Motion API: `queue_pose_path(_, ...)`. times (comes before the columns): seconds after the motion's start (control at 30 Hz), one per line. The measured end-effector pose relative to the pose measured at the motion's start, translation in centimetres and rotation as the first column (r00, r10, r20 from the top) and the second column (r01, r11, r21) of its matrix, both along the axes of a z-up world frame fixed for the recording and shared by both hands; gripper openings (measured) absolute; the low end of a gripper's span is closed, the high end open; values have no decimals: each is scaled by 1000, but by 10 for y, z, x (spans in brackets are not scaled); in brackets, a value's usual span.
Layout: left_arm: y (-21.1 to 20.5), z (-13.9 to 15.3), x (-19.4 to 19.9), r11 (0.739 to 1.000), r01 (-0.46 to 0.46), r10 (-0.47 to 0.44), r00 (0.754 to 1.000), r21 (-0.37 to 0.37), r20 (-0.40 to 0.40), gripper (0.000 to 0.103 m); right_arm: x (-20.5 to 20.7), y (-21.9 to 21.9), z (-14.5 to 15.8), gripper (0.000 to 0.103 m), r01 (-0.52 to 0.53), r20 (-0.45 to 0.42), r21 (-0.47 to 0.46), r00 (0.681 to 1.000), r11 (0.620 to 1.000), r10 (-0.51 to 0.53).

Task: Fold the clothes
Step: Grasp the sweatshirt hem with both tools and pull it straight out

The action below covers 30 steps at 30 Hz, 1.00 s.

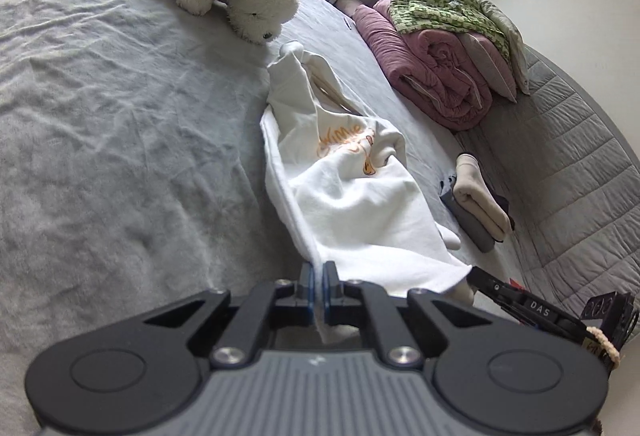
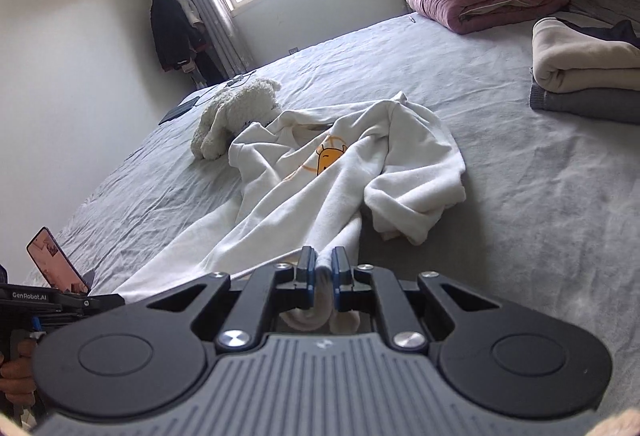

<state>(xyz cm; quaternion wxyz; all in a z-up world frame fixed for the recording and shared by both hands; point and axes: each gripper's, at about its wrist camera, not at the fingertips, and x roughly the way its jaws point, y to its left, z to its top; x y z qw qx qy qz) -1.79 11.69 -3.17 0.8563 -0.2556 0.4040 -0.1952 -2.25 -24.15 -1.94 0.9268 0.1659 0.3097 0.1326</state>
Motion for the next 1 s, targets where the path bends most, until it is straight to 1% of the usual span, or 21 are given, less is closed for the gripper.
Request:
queue_pose_path(0.17, 1, -3, -14, 998, 40, -40, 999, 55, -5, 3, -20, -1, -6, 10, -38, -56, -24, 998, 999, 37)
queue_pose_path(0.23, 5, -8, -18, 996, 52, -50, 998, 71, -26, 0, -24, -1, -12, 11, -50, -86, -30, 995, 998, 47)
queue_pose_path(0.4, 12, -24, -23, 990, 66, -56, 995, 125, -85, 0, -28, -7, -29, 11, -43, -148, -56, 988, 997, 35)
queue_pose_path(0.5, 11, -28, -21, 988, 70, -58, 994, 136, -94, 0, -30, -16, -33, 19, -29, -172, -35, 985, 999, 22)
queue_pose_path(0.6, 8, -30, -17, 990, 65, -52, 994, 124, -101, 5, -29, -19, -33, 19, -32, -176, -23, 984, 999, 28)
queue_pose_path(0.67, 5, -31, -13, 992, 60, -48, 993, 110, -107, 14, -30, -20, -32, 22, -33, -169, -28, 985, 999, 28)
queue_pose_path(0.7, 4, -31, -12, 993, 56, -45, 993, 104, -108, 17, -31, -20, -32, 27, -32, -165, -30, 986, 999, 27)
queue_pose_path(0.73, 3, -32, -10, 993, 54, -43, 993, 100, -111, 23, -32, -20, -31, 33, -31, -160, -33, 987, 999, 25)
queue_pose_path(0.77, 1, -32, -8, 994, 52, -41, 993, 97, -115, 27, -32, -22, -31, 34, -27, -156, -34, 988, 999, 21)
queue_pose_path(0.9, -6, -37, -2, 994, 59, -47, 989, 88, -138, 27, -31, -30, -30, 35, -3, -146, -39, 989, 999, -2)
queue_pose_path(1.0, -11, -40, 1, 995, 64, -51, 988, 82, -148, 27, -29, -37, -33, 35, 24, -154, -36, 988, 999, -30)
